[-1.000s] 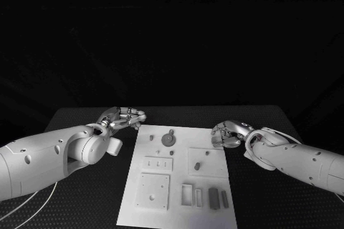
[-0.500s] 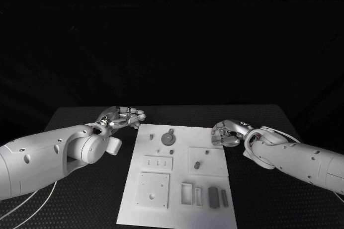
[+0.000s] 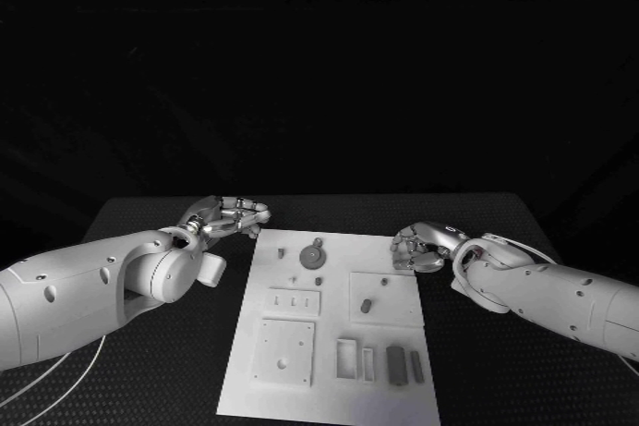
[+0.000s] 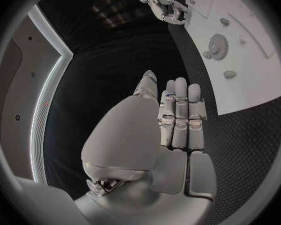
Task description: Assemble the parts on the task board
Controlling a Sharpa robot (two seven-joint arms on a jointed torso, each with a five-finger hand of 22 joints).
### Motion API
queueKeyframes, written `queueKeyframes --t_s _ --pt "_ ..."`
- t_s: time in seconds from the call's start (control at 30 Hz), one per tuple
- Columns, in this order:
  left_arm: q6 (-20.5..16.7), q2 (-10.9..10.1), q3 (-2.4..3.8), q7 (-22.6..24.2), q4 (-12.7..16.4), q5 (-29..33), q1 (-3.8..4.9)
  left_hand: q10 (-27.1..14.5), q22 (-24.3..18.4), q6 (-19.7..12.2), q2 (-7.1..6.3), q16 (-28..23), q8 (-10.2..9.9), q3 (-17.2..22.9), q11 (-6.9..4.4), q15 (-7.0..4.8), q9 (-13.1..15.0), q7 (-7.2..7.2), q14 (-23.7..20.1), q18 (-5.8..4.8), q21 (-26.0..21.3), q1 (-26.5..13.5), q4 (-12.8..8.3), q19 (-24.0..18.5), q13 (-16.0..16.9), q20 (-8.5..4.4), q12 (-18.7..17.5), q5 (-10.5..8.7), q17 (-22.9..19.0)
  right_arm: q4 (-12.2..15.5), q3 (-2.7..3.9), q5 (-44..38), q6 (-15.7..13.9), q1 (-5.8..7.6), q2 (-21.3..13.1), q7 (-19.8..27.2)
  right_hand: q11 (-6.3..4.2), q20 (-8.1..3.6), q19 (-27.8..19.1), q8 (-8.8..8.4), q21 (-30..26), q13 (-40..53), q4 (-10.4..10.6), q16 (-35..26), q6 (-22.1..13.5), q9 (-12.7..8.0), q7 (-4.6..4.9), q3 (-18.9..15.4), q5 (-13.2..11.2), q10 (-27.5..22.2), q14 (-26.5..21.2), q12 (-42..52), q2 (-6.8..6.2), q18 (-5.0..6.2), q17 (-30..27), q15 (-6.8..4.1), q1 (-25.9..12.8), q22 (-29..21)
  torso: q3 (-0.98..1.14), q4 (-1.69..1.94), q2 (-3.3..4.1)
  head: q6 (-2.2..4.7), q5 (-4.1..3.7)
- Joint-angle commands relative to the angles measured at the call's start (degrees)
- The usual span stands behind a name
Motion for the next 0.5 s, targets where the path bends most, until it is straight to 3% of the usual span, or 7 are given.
queueKeyframes --t_s 0.03,0.23,0.5 --pt "0.84 0.03 0.04 0.52 0.09 -0.1 0.02 0.34 0.64 0.09 -0.09 -0.27 -0.25 0.07 0.07 0.18 0.07 0.24 -0.32 0.6 0.23 -0.44 0.0 -0.42 0.08 0.09 -0.38 -0.24 -0.01 -0.04 0.01 -1.63 1.81 -0.08 0.07 -0.36 -1.33 -0.12 0.28 0.49 0.37 0.21 0.26 -0.15 7.54 0.17 -0.86 0.96 -0.32 -0.37 -0.05 0.5 1.13 3.06 0.09 -0.6 0.51 0.97 -0.02 -0.02 0.0 -0.08 0.0" --pt "0.85 0.02 0.04 0.52 0.1 -0.1 0.02 0.34 0.64 0.08 -0.09 -0.27 -0.26 0.07 0.07 0.18 0.08 0.24 -0.32 0.6 0.23 -0.44 0.0 -0.42 0.09 0.09 -0.39 -0.24 -0.01 0.07 0.01 -2.06 1.96 -0.12 0.11 -0.46 -1.54 -0.11 0.35 0.75 0.52 0.48 0.73 -0.08 7.9 0.43 -1.08 3.04 -0.32 0.46 0.05 0.89 2.54 3.06 0.2 -0.78 1.34 0.96 0.0 -0.02 -0.01 -0.21 0.02" --pt "0.82 0.01 0.04 0.52 0.08 -0.11 0.02 0.33 0.64 0.07 -0.1 -0.27 -0.28 0.07 0.07 0.18 0.09 0.25 -0.33 0.6 0.23 -0.45 0.01 -0.42 0.11 0.09 -0.4 -0.25 0.0 -0.07 0.01 -2.37 1.67 -0.13 0.22 -0.9 -1.57 0.05 0.31 0.87 0.7 0.64 1.36 -0.07 7.93 0.65 -1.11 4.24 -0.33 0.83 0.05 1.06 3.39 3.06 0.28 -0.81 0.89 1.0 -0.01 0.0 -0.03 -0.29 0.05"
